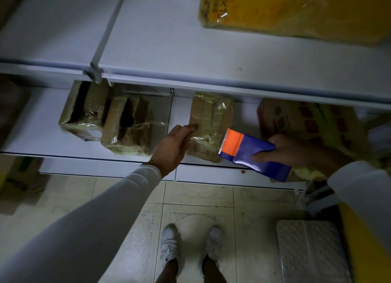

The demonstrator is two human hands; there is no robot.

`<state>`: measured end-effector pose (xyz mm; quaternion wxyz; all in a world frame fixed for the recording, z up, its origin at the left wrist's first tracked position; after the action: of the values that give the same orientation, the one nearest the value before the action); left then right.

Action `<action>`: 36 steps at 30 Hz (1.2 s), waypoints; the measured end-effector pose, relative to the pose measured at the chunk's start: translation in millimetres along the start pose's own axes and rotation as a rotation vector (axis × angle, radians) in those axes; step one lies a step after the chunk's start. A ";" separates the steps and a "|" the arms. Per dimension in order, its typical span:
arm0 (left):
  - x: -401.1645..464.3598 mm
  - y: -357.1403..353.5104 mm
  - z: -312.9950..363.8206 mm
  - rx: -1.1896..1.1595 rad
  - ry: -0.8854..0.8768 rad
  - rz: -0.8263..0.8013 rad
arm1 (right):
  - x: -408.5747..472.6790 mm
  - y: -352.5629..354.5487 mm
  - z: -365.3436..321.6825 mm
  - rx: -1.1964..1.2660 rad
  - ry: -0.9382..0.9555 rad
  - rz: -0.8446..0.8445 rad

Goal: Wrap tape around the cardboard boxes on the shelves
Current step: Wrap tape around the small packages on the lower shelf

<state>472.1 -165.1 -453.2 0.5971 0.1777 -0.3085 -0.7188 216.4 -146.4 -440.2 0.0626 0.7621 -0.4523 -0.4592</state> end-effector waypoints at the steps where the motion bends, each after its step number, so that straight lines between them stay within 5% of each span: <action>1: 0.0 -0.4 -1.6 -0.046 0.039 0.008 | 0.6 -0.2 0.8 -0.010 0.005 0.013; 5: 1.3 3.0 2.1 0.026 0.037 -0.041 | 0.2 -3.6 4.1 -0.003 0.001 0.026; 8: 4.2 18.4 33.5 0.372 -0.263 0.016 | -2.1 -4.8 5.2 0.008 0.017 0.031; 12: 25.1 -15.2 79.8 0.367 -0.549 -0.126 | -7.4 -11.7 -0.9 0.051 0.046 0.026; 17: 30.6 -53.9 55.7 0.325 -0.439 -0.383 | -8.2 -31.5 -3.9 0.127 0.058 -0.026; 36: 40.0 -51.4 49.1 0.424 -0.478 -0.473 | -43.8 -10.7 30.0 -0.065 -0.031 0.041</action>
<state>394.0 -187.4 -445.8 0.2763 0.1910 -0.5309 -0.7780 193.1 -97.8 -434.6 0.0898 0.7430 -0.4534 -0.4840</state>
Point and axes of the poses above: each hand's wrist, its own x-axis towards the middle knuckle, its own y-axis out of the back of the hand, z = x × y, the point moved 10 cm from there along x, towards the middle knuckle, and after that the axes turned 3 degrees about z, right-handed, at the moved point
